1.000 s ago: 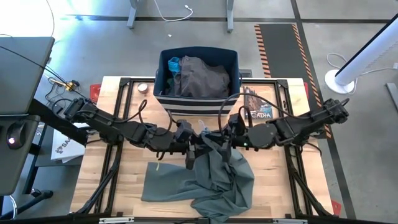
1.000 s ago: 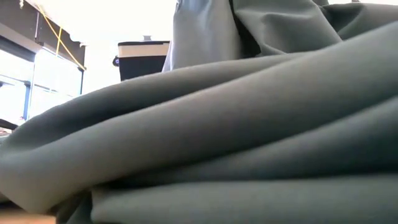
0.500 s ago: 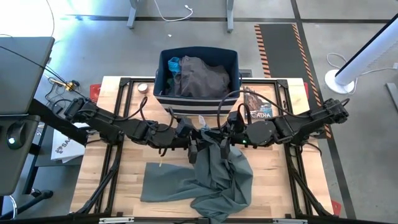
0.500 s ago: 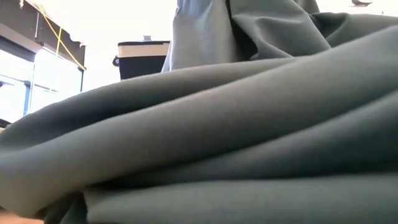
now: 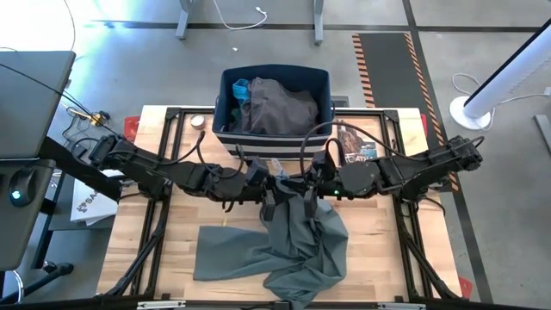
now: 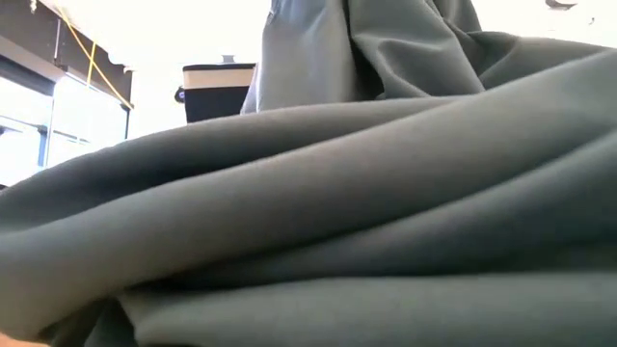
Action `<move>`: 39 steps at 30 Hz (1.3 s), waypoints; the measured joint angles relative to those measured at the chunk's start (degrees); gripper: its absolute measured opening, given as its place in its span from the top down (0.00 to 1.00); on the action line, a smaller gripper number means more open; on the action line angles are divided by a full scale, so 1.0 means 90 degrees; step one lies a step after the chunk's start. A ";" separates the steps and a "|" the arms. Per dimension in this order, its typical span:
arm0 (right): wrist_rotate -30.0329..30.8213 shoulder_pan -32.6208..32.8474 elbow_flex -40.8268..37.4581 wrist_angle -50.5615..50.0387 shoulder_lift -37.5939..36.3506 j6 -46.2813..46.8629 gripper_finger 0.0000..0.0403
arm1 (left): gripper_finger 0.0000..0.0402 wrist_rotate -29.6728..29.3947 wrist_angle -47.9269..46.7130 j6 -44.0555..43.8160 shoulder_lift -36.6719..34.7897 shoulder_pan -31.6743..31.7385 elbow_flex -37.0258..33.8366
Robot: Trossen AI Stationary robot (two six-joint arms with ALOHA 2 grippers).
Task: Sort clothes
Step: Fold the blue pants
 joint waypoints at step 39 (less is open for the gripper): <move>-0.0308 -0.0077 0.0002 0.0213 0.0243 0.0068 0.99 | 0.58 0.0332 -0.0180 0.0102 0.0002 -0.0058 0.0000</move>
